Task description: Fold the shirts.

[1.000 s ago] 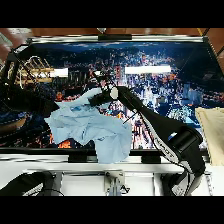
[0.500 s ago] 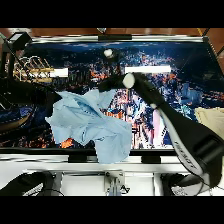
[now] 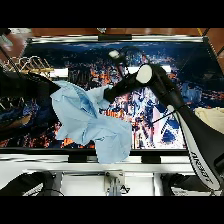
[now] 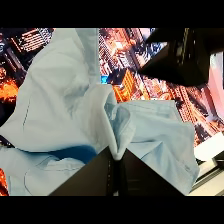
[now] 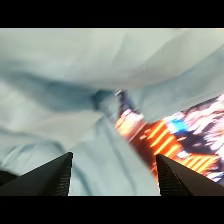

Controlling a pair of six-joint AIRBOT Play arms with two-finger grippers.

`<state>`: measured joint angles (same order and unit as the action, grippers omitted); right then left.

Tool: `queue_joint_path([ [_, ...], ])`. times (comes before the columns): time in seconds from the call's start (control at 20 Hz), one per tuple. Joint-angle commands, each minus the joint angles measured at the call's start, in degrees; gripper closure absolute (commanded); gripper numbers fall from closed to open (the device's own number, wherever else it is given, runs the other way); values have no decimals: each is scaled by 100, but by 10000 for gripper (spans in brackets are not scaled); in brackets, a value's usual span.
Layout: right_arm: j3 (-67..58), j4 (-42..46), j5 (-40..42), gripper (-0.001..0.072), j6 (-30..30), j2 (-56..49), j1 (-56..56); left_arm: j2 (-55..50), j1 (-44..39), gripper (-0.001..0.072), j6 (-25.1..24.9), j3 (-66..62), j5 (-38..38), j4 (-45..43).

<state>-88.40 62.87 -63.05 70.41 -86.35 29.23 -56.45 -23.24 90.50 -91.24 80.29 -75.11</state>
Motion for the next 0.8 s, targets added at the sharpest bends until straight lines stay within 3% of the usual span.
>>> queue_joint_path([
  [0.0,402,-389,-354,67,-505,-39,302,-11,4,649,0,-48,-24,9],
  [0.2,905,-540,319,67,-680,-39,748,-9,7,648,0,-48,-35,7],
  [0.35,973,-555,1307,66,-728,-42,994,-7,7,648,2,-55,-35,9],
  [0.4,997,-651,1626,25,-719,-96,1008,-7,7,649,2,-66,-35,9],
  [0.65,997,-837,2284,27,-431,-734,1016,37,7,648,2,-79,-35,9],
  [0.7,997,-835,2520,47,-330,-852,1016,44,7,648,2,-79,-35,9],
  [0.75,997,-835,2780,192,-260,-935,1016,55,7,649,2,-79,-33,9],
])
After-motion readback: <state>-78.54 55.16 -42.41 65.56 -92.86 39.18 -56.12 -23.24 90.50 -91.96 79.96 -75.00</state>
